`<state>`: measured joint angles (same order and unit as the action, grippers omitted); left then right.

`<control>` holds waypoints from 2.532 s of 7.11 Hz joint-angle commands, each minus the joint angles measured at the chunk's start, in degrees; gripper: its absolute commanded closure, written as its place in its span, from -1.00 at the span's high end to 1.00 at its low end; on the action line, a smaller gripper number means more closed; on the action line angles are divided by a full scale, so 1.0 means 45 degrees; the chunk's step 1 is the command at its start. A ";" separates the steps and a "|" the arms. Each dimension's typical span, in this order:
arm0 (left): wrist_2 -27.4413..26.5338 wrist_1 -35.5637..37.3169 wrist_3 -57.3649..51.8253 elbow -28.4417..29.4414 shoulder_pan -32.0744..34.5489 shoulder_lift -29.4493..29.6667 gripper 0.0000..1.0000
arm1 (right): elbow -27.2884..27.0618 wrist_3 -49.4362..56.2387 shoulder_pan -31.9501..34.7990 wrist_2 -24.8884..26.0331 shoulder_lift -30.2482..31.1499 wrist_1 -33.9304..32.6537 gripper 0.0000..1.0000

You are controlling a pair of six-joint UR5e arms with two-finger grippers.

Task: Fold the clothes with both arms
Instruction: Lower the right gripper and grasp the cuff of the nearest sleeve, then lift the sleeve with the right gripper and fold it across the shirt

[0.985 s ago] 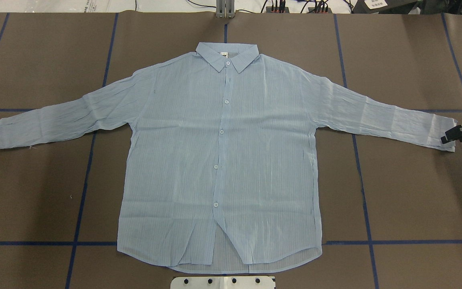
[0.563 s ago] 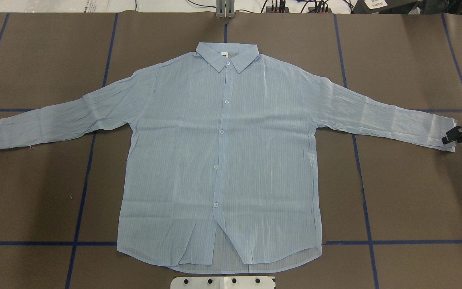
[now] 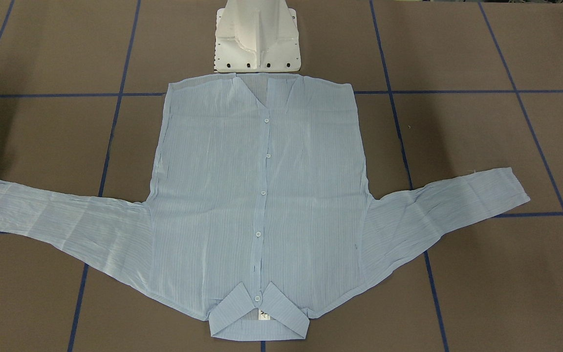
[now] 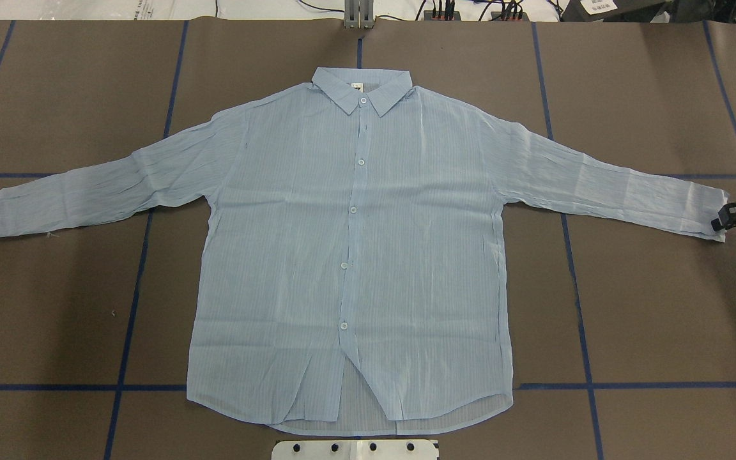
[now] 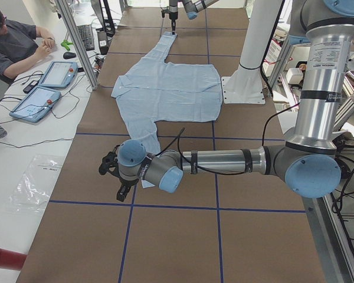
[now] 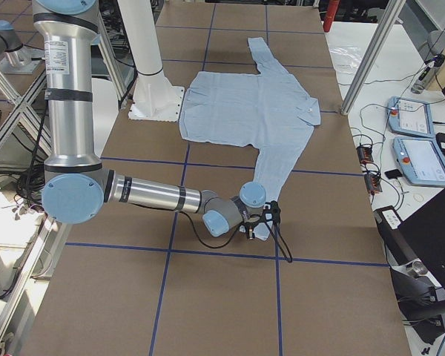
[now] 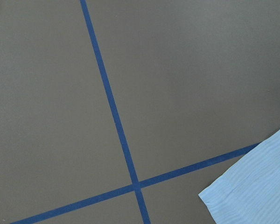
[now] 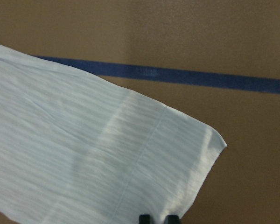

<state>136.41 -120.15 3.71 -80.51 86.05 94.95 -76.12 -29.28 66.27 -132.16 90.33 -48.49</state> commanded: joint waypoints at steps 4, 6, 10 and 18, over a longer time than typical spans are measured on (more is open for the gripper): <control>0.0000 0.0000 0.0113 -0.0020 -0.0001 0.0072 0.99 | -0.1495 0.0002 0.0176 -0.0103 0.0063 0.0210 -1.00; 0.0000 0.0000 0.0114 0.0000 -0.0001 0.0092 0.99 | -0.3621 -0.0327 0.0176 -0.0608 -0.0131 -0.0003 -1.00; 0.0000 0.0000 0.0113 0.0098 0.0019 0.0073 0.99 | -0.4025 -0.5569 -0.1202 -0.1980 -0.5156 -0.0102 -1.00; 0.0000 -0.0019 0.0075 0.0488 -0.0001 0.0053 0.99 | 0.0600 -0.6638 -0.5114 0.2921 -1.2080 -0.2290 -1.00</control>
<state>136.41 -120.17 4.11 -78.68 86.09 95.08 -76.68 -59.15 45.09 -120.87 38.56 -58.78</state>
